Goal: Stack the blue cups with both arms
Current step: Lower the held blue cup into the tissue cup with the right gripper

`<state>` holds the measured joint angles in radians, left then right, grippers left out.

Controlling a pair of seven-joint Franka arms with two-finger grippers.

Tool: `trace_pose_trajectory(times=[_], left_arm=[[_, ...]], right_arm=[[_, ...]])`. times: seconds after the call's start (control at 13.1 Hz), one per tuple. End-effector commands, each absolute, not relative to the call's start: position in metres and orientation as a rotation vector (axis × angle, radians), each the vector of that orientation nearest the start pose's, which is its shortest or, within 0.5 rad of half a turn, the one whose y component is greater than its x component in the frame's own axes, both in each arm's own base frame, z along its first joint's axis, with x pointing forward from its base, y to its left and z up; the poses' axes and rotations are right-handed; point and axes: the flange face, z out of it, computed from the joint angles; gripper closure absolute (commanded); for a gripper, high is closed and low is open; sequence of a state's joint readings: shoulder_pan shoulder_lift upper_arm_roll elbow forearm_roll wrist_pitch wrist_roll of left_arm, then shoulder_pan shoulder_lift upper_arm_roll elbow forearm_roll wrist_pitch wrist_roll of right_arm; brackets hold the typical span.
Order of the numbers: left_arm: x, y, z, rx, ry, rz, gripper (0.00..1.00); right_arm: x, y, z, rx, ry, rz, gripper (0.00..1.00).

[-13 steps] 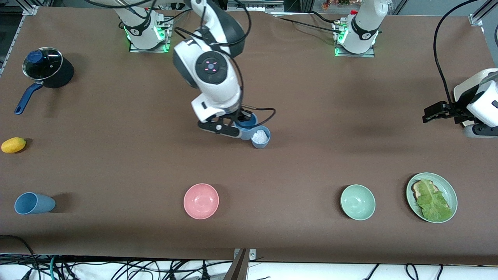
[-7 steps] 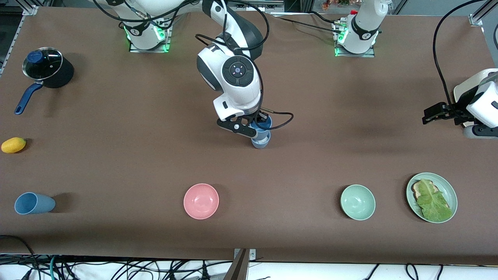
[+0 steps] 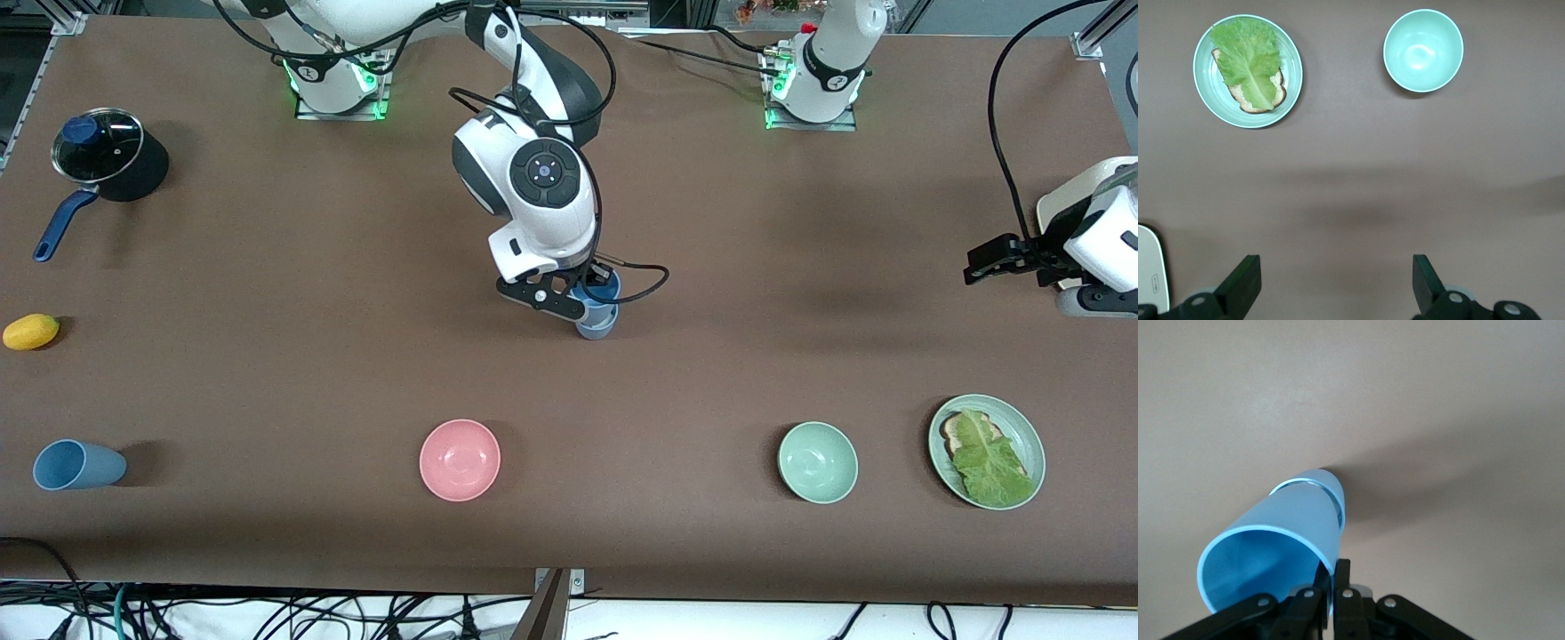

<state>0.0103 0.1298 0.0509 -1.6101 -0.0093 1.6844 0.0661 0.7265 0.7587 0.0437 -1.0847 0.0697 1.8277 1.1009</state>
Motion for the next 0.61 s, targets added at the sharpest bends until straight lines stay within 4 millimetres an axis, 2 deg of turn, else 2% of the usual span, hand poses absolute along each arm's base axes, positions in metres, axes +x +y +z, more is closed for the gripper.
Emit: trace_pose_trajectory(times=[0.0,0.23,0.3,0.46,0.53], left_arm=[[0.5959,0.0337,0.5422,-3.167,0.035,0.07,0.0],[0.5962,0.0338,0.5413,-3.165,0.035,0.072,0.0],[0.5959,0.0338,0.5404,-3.166,0.035,0.077,0.0],[0.5975,0.0329,0.5377,-3.165,0.037,0.082,0.0],[0.5973,0.0338,0.5369,-3.165,0.035,0.084,0.0]], right_arm=[[0.5463,0.5297,0.3751,-3.04,0.573,0.11,1.0],[0.543,0.5337,0.3705,-3.043,0.574,0.116,1.0],[0.5439,0.5328,0.3705,-3.044,0.579,0.114,0.89],[0.547,0.5285,0.3739,-3.046,0.581,0.112,0.58],[0.5494,0.5249,0.3776,-3.045,0.586,0.11,0.49]])
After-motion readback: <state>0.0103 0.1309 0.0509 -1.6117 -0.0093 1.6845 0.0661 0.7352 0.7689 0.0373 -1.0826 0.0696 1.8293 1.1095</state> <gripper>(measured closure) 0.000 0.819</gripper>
